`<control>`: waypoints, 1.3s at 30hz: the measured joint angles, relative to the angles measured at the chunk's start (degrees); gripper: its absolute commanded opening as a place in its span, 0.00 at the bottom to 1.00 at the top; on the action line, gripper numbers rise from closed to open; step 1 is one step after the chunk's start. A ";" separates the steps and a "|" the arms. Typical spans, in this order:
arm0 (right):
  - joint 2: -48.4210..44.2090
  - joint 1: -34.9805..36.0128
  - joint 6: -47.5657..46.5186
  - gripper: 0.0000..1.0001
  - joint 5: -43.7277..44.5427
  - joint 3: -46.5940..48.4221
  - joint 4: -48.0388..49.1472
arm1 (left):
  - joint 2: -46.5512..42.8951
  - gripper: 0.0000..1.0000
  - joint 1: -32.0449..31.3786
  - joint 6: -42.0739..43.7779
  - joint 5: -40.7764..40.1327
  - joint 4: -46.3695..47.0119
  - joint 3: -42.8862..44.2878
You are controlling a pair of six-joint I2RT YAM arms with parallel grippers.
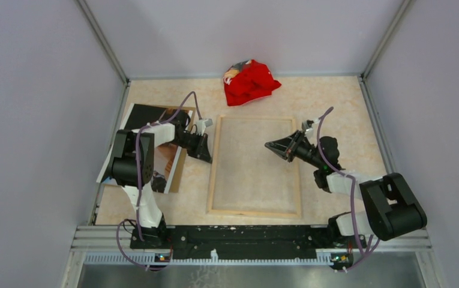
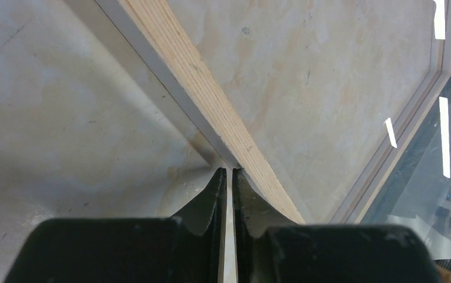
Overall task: Put the photo into the frame
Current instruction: Place the photo frame item in the photo frame.
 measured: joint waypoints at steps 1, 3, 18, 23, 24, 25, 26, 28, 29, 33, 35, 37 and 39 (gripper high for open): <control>0.09 0.00 -0.02 0.00 -0.09 0.09 0.20 | 0.00 0.13 0.00 -0.02 -0.02 0.00 0.00; 0.09 0.00 -0.11 0.00 -0.20 0.17 0.04 | 0.00 0.13 0.00 -0.02 -0.02 -0.02 0.00; 0.04 0.00 -4.72 0.00 -0.02 0.35 -5.16 | 0.00 0.13 0.00 -0.04 -0.04 -0.02 0.02; -1.64 -0.09 -9.49 0.00 0.20 1.14 -12.00 | 0.00 0.12 0.00 -0.04 -0.04 -0.02 0.02; -2.25 -0.20 -11.28 0.00 0.24 2.05 -14.86 | 0.00 0.12 0.00 -0.04 -0.04 -0.02 0.02; -2.78 -0.37 -13.20 0.00 0.28 3.10 -17.66 | 0.00 0.12 0.00 -0.07 -0.04 -0.02 0.02; -3.39 -0.68 -15.10 0.00 0.33 4.31 -20.28 | 0.00 0.12 0.00 -0.04 -0.04 -0.02 0.02; -4.35 -1.14 -18.08 0.00 0.35 6.01 -23.76 | 0.00 0.12 0.00 -0.07 -0.04 -0.02 0.02; -4.76 -1.38 -19.08 0.00 0.33 6.38 -24.87 | 0.00 0.12 0.00 -0.07 -0.07 -0.02 0.02; -5.66 -2.32 -22.18 0.00 0.44 6.73 -28.76 | 0.00 0.12 -0.04 -0.15 -0.11 -0.02 0.02; -5.64 -2.71 -22.75 0.00 0.66 6.73 -30.25 | 0.00 0.12 -0.04 -0.26 -0.11 -0.02 0.02; -5.64 -2.82 -23.15 0.00 0.87 6.73 -30.97 | 0.00 0.12 -0.04 -0.33 -0.13 -0.02 0.02; -5.64 -2.82 -23.15 0.00 0.87 6.71 -31.19 | 0.00 0.12 -0.04 -0.48 -0.17 -0.02 0.02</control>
